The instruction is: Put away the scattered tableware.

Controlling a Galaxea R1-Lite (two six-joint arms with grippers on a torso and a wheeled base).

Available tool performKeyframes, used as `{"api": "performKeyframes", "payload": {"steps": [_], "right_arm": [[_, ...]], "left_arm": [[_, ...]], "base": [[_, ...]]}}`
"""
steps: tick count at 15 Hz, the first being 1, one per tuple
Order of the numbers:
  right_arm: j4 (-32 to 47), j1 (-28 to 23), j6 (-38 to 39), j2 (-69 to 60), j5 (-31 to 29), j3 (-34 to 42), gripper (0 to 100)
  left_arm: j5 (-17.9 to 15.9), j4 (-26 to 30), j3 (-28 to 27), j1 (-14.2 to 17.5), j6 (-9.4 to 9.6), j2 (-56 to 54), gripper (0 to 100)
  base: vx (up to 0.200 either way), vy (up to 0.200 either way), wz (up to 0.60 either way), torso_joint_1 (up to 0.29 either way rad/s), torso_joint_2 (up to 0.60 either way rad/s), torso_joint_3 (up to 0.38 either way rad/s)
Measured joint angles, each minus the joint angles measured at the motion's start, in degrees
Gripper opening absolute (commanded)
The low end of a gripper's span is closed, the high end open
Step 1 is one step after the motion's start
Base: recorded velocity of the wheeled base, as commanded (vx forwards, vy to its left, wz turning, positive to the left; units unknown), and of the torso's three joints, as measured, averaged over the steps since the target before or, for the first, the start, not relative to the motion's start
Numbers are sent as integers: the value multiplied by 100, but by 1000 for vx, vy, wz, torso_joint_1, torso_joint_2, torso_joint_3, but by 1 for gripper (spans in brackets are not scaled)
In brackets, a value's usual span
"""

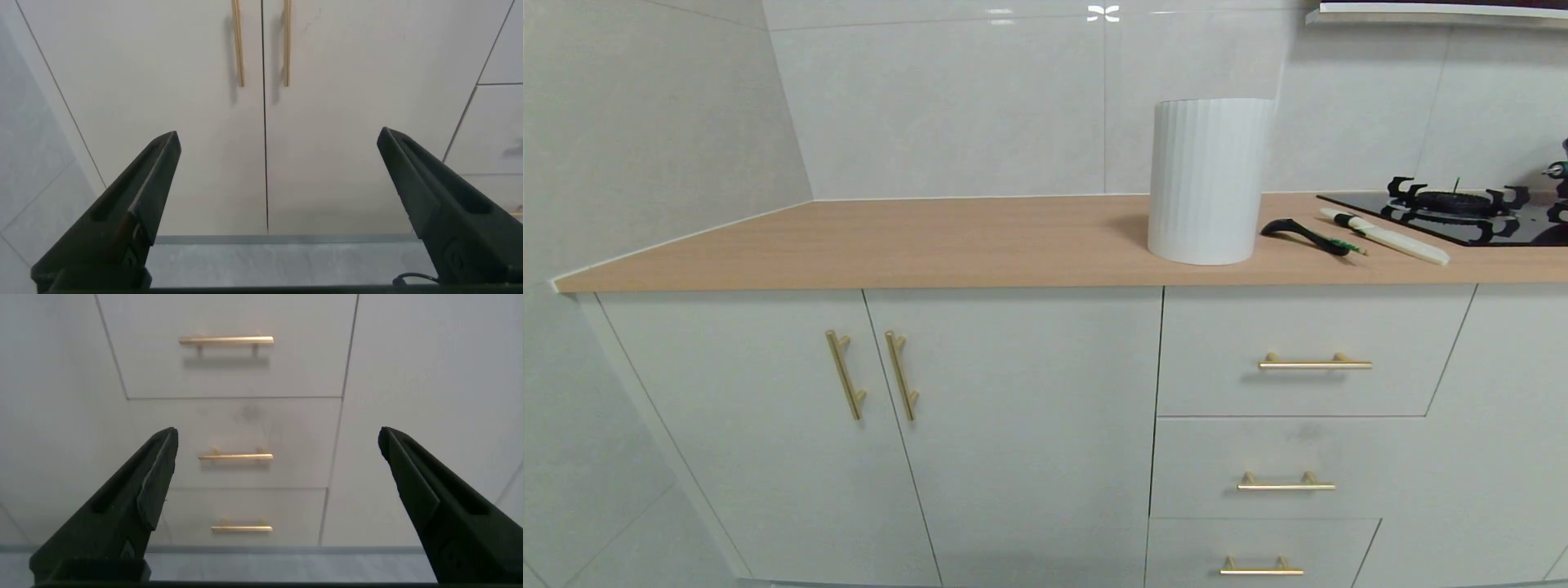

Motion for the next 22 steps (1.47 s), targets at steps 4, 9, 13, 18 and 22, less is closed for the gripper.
{"api": "performKeyframes", "payload": {"steps": [4,9,13,18,22], "right_arm": [[0,278,183,1081,135,-471,100],[-107,484,240,4086,362,-1075,100],[-736,532,251,6506,428,-1596,100],[-2587,547,254,9251,401,-1981,100],[-3220,542,243,10768,340,-2530,100]], "left_arm": [[2,0,0,0,0,0,100],[0,0,0,0,0,0,100],[0,0,0,1,0,0,100],[2,0,0,0,0,0,100],[0,0,0,1,0,0,100]], "base": [[0,0,0,0,0,0],[0,0,0,0,0,0],[0,0,0,0,0,0],[0,0,0,0,0,0],[0,0,0,0,0,0]]}}
